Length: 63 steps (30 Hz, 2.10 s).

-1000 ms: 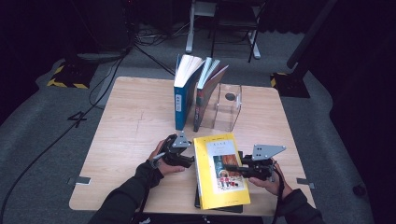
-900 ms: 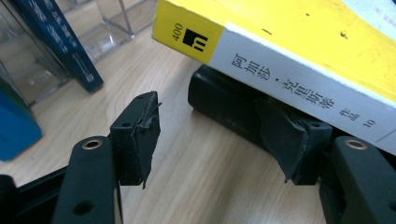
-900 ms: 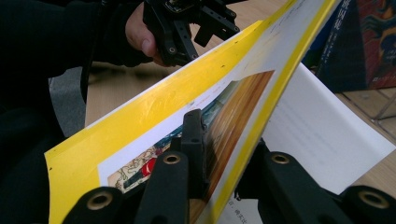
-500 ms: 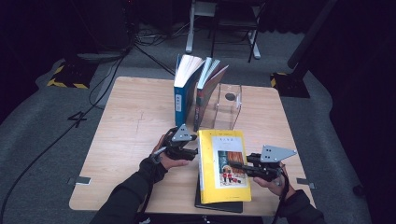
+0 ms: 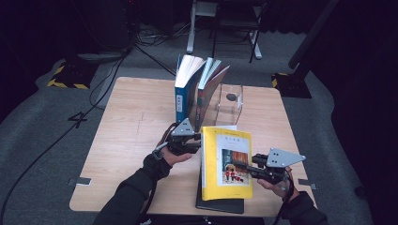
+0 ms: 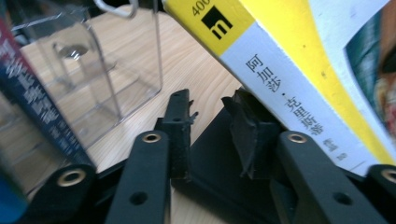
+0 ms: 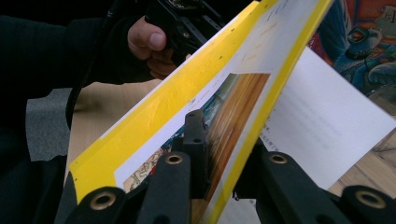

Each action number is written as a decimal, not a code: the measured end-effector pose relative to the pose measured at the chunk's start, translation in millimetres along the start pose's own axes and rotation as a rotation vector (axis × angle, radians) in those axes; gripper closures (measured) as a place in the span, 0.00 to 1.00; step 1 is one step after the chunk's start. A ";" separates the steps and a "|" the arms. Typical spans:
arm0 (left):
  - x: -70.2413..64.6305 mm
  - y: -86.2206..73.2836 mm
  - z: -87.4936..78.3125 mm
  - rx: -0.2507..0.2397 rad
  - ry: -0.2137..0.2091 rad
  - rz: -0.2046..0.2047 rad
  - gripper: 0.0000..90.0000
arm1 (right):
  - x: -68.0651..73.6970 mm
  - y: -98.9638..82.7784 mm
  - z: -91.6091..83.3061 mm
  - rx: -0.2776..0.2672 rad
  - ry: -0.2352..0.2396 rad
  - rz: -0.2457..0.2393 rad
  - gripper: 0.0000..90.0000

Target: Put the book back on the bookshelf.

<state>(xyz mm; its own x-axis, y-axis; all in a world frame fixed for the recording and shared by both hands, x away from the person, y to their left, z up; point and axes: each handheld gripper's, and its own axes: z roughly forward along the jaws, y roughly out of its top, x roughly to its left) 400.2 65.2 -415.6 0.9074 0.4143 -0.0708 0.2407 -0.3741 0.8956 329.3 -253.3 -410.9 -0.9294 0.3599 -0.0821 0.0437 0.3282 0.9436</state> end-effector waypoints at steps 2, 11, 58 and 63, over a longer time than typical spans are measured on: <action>-2.2 4.3 -1.4 -0.003 -0.001 0.012 0.79 | 0.9 1.1 -1.5 -0.005 -0.003 -0.011 0.88; -10.6 21.1 -6.1 -0.008 -0.019 0.058 0.85 | 1.3 7.9 -3.1 0.012 0.004 -0.052 0.87; -78.4 13.3 -28.8 -0.140 0.045 0.128 0.73 | 46.2 5.3 -26.2 -0.050 -0.044 -0.145 0.96; -80.5 8.7 -29.2 -0.126 0.062 0.126 0.68 | 46.8 4.8 -26.9 -0.053 -0.037 -0.147 0.96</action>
<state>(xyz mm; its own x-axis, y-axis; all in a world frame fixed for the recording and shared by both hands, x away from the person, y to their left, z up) 319.2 52.8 -389.3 0.9036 0.4229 0.0688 0.0783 -0.3209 0.9439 276.2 -258.4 -401.6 -0.9101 0.3435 -0.2317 -0.1125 0.3333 0.9361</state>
